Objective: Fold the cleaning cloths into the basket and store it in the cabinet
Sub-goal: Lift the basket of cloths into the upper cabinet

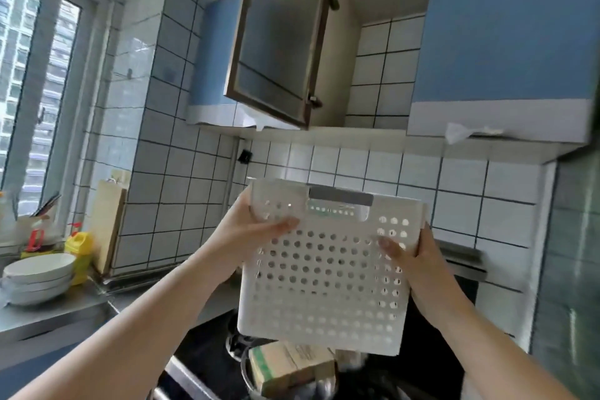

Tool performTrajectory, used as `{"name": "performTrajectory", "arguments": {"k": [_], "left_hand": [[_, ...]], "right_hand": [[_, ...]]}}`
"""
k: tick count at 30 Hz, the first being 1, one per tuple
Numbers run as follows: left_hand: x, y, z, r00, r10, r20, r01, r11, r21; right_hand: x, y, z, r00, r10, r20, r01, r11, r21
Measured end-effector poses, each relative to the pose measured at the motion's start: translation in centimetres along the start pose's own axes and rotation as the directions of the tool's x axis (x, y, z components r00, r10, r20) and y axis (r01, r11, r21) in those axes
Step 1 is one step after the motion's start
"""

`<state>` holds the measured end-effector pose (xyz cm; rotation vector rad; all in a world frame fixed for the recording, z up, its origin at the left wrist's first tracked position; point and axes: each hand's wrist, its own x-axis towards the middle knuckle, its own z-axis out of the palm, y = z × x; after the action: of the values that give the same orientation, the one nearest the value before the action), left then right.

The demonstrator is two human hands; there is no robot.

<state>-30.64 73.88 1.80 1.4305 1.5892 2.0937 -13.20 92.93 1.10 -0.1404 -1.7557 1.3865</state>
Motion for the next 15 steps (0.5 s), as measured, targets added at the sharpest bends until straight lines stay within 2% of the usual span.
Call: {"name": "performTrajectory", "arguments": {"k": [7,15], "left_hand": [[9.4,1.8,-1.2,0.992,0.125,0.023,-0.123,0.991,-0.059],[19.1,6.6,-3.1,0.964,0.266,-0.032,-0.267,0.962,-0.056]], "right_hand": [[8.5,-4.0,0.3,0.992,-0.099,-0.079,0.093,0.993,-0.071],[17.1,-9.4,1.7,0.966,-0.249,-0.068,0.241,0.964,-0.113]]}}
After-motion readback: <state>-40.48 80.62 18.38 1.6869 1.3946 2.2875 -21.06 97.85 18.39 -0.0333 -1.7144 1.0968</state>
